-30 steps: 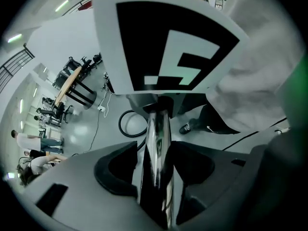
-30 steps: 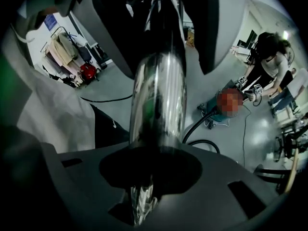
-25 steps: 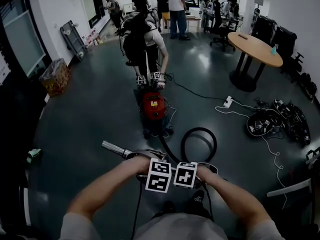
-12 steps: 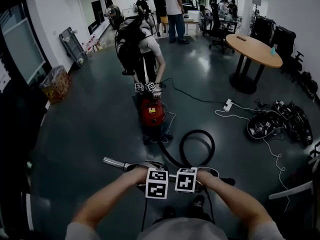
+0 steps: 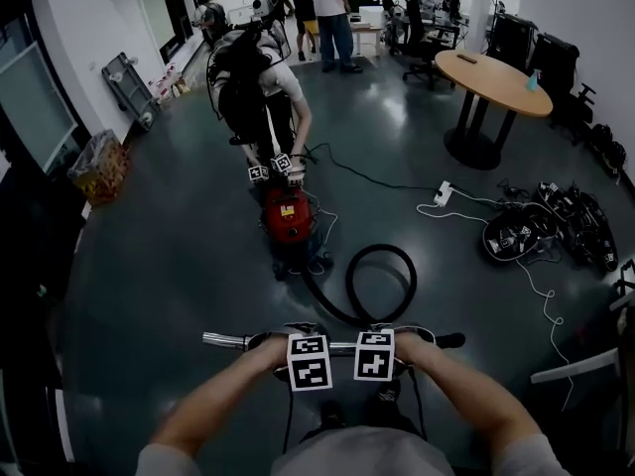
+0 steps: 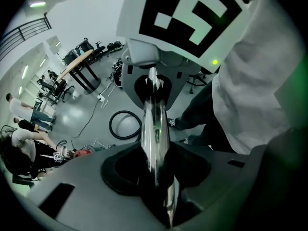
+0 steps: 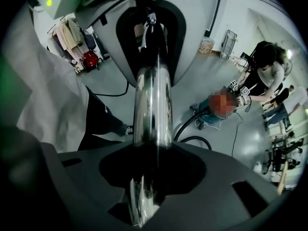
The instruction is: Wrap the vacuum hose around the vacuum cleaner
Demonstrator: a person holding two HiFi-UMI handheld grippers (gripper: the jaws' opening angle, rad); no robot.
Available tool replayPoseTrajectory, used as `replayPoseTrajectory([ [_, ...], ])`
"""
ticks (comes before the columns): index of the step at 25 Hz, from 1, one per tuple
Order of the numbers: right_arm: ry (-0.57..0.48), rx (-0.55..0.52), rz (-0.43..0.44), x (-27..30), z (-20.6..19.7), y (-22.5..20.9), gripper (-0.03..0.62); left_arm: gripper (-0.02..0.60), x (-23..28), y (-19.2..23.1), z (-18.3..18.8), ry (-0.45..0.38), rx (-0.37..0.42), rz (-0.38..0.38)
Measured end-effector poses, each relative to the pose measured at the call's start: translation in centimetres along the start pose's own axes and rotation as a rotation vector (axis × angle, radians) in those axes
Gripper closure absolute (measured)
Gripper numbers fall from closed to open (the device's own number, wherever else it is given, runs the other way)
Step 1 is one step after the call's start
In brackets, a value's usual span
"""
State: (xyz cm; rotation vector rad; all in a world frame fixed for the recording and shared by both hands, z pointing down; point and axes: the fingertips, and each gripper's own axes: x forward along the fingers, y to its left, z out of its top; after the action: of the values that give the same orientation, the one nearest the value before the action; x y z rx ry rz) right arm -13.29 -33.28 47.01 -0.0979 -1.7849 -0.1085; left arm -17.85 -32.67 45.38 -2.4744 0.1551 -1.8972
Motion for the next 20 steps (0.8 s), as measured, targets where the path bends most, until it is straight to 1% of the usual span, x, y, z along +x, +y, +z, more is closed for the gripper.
replayPoseTrajectory([
  [5, -0.043, -0.004, -0.100, -1.0, -2.7, -1.4, 0.468, 0.417, 1.3, 0.9, 2.2, -0.011, -0.035, 0.014],
  [7, -0.052, -0.012, -0.144, -1.8, -4.2, -2.3, 0.449, 0.417, 1.9, 1.6, 2.9, -0.010, -0.060, 0.018],
  [8, -0.063, -0.008, -0.162, -2.3, -4.9, -2.8, 0.432, 0.417, 2.3, 1.9, 3.3, -0.010, -0.077, 0.016],
  [11, -0.109, 0.048, -0.204, -4.0, -7.3, -4.0, 0.428, 0.417, 3.1, 2.9, 4.5, -0.015, -0.124, 0.005],
  [15, -0.184, 0.189, -0.257, -6.3, -11.3, -5.9, 0.428, 0.417, 4.3, 4.0, 5.5, -0.015, -0.198, -0.011],
  [17, -0.257, 0.299, -0.271, -7.2, -13.2, -6.8, 0.428, 0.417, 5.1, 4.5, 5.9, -0.023, -0.244, -0.017],
  [20, -0.400, 0.502, -0.269, -8.5, -16.1, -7.9, 0.428, 0.417, 6.3, 5.5, 6.9, -0.038, -0.321, -0.007],
])
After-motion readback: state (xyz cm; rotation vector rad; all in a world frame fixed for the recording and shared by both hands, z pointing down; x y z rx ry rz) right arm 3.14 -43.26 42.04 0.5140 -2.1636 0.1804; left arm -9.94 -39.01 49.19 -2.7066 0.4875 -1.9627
